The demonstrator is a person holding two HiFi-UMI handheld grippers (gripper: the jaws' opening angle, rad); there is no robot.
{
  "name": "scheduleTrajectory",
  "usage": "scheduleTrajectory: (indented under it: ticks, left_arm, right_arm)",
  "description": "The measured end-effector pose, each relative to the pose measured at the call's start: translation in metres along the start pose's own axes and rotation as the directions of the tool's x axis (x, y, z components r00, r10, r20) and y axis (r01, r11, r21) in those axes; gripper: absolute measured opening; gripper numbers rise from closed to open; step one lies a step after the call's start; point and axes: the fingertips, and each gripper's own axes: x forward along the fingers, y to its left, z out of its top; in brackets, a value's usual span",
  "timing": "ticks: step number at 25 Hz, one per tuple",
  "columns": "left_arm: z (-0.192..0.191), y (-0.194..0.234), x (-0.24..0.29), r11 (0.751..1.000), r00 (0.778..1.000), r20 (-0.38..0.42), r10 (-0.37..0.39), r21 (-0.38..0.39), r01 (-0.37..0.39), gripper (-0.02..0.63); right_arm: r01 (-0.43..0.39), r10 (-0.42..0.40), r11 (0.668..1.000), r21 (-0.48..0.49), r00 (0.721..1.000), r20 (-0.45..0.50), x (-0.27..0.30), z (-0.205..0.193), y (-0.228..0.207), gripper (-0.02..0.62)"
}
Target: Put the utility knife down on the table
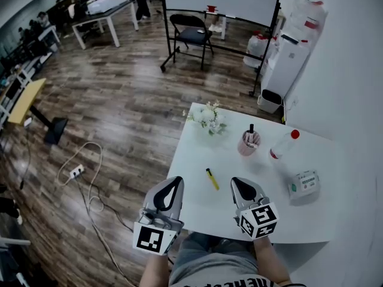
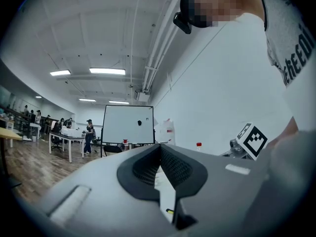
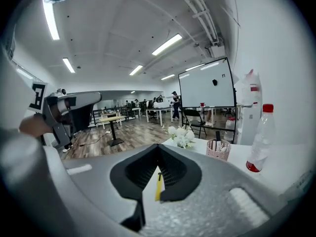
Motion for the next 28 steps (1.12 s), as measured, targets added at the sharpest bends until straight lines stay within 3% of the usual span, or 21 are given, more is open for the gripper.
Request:
scheduleTrajectory:
  ticks: [11, 28]
  left_arm:
    - [0.01, -0.028, -0.01, 1.0, 1.0, 0.032, 0.002, 0.009, -0.003, 0.015]
    - [0.027, -0.066, -0.028, 1.0, 0.997, 0.072, -0.003, 0.017, 0.002, 0.015]
  right_arm:
    - [0.014, -0.012, 1.0, -0.016, 0.994, 0.107, -0.044, 0.033, -0.004, 0.002]
    - [0.027, -0.021, 0.999, -0.02, 0.962, 0.272, -0.116, 0.076, -0.003, 0.002]
